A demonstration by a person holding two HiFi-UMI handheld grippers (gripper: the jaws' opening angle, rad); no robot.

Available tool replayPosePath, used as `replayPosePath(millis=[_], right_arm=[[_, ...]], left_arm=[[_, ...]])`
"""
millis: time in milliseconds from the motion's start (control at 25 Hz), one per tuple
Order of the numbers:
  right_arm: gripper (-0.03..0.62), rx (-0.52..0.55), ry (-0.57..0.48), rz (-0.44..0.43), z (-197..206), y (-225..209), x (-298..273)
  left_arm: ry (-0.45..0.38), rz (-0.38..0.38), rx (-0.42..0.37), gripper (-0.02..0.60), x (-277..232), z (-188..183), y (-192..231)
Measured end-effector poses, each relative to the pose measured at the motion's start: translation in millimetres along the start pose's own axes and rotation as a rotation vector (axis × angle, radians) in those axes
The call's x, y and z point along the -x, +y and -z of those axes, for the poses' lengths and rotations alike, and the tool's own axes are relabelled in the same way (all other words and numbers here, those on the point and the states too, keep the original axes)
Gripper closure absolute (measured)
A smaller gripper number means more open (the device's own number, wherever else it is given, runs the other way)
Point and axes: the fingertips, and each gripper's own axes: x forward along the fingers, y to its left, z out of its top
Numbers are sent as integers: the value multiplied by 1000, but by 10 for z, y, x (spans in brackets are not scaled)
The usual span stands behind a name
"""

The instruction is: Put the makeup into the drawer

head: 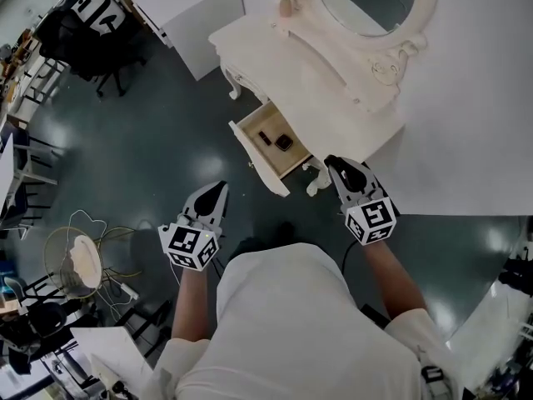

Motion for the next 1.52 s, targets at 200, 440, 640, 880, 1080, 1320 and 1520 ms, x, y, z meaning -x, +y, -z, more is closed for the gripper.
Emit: replayPosePath(millis=[200,440,640,880,1080,1320,1520], right_arm=[[507,2,20,-9,30,6,-115],[507,4,40,22,59,41,-276],[507,-2,58,78,48,111,-446],[507,-14,100,147,41,161,-741],[507,-19,158,208,76,195,-877],[507,-52,216,269,173,198,-1091],[507,-80,274,306,354,229,-1296]], left_arm=[[9,3,1,565,-96,-27,81],[20,43,1,565,-236,-10,297],[24,100,-11,565,-366,-68,571],[51,189,-23,565,-643,-115,972],[86,276,-40,565,-877,-96,1213],[128,364,-43,565,-1124,3,1436],[171,436,-67,565,-1266,145,1555]])
